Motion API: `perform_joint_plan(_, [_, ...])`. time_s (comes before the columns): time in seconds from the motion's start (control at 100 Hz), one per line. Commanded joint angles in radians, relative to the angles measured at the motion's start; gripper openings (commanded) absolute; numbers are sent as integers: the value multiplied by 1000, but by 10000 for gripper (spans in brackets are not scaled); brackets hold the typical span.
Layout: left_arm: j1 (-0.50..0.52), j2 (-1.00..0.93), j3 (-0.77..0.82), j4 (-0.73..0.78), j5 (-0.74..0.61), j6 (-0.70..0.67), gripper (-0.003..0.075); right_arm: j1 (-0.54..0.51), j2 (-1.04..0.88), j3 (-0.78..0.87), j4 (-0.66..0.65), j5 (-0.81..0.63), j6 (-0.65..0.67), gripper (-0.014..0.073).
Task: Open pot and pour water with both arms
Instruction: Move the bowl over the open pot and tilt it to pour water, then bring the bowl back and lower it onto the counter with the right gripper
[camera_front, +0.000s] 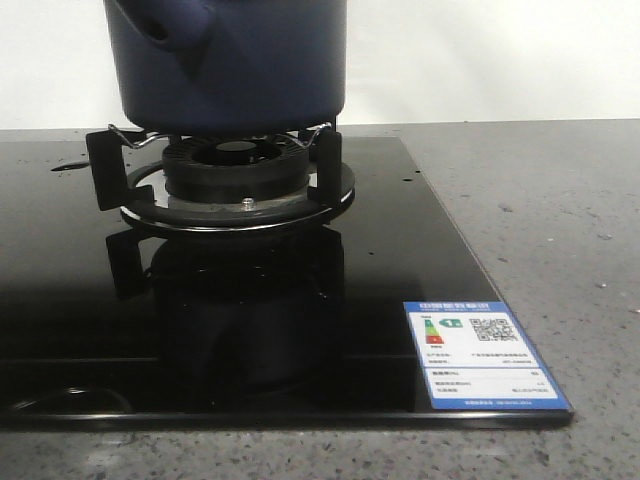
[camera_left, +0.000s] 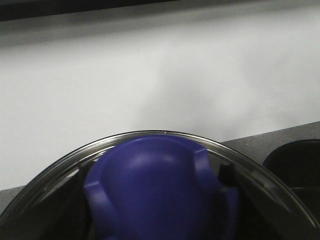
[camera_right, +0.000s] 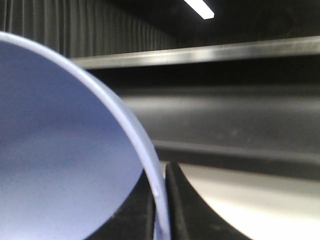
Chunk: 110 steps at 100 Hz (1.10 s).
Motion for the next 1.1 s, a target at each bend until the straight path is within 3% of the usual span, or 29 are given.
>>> perform_joint_plan(0.0, [2,-22,-35,-21,-86,-1,367,-1,-49,-27,-24,-118,-3,-42])
perform_joint_plan(0.89, [2,-22,-35,-21,-86,-1,367,-1,-50,-27,-26,-117,-3,-42])
perform_joint_plan(0.98, [2,-22,-35,-55,-86,-1,367,-1,-67,-27,-23,-62,-3,-42])
perform_joint_plan(1.09, [2,-22,-35,-92,-86,-1,367,-8,-119,-47,-4,154,-6,-42])
